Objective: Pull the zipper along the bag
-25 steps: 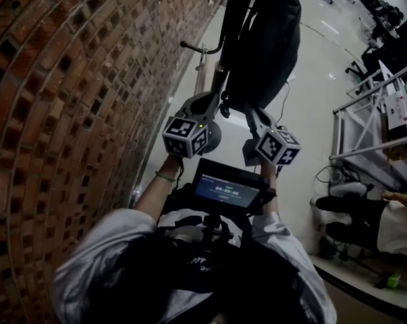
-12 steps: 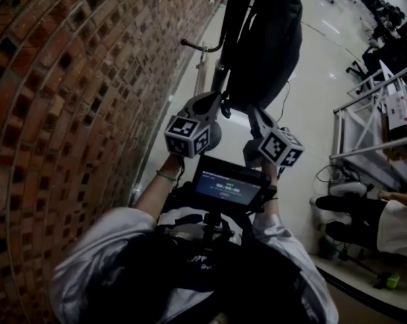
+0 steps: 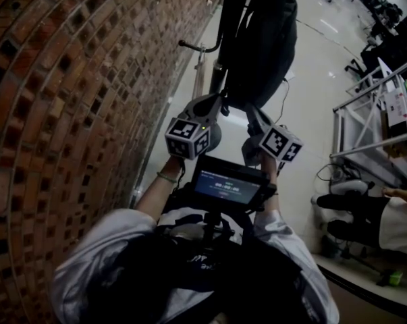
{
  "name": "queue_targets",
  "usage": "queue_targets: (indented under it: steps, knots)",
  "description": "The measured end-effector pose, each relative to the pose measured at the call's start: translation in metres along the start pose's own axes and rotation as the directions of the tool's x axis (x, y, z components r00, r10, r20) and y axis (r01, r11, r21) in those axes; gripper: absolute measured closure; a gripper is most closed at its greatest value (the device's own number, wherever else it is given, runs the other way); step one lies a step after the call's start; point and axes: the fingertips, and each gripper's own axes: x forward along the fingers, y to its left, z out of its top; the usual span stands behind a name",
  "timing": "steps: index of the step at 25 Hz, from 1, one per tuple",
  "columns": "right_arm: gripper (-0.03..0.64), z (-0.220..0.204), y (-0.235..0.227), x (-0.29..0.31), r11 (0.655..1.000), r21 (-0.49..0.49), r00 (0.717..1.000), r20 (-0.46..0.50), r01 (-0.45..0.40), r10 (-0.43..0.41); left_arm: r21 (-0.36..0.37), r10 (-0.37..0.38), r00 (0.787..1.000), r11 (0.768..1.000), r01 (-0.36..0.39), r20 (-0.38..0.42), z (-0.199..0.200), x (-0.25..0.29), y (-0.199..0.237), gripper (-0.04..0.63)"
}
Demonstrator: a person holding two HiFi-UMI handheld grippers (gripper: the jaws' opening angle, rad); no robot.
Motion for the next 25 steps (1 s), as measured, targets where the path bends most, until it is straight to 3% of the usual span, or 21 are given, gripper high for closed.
queue_targets:
  steps: [8,15,25]
  knots:
    - [0.601,0.004,-0.006,0.012,0.995,-0.095,0.999,-0.012,0.037,-0.038,0.001,0.009,1.000,1.000,-0.009,-0.008,0.002,-0.004,0.002,0.588]
    - [0.610,0.003,0.011,0.001,0.991,-0.128,0.999,0.012,-0.038,0.039,0.013,0.017,0.999,1.000,-0.017,-0.028,0.005,-0.009,0.001,0.588]
    - [0.595,0.021,0.031,0.001,0.989,-0.132,0.998,-0.007,-0.059,0.058,0.003,-0.001,1.000,1.000,0.002,-0.020,-0.009,-0.003,0.000,0.588]
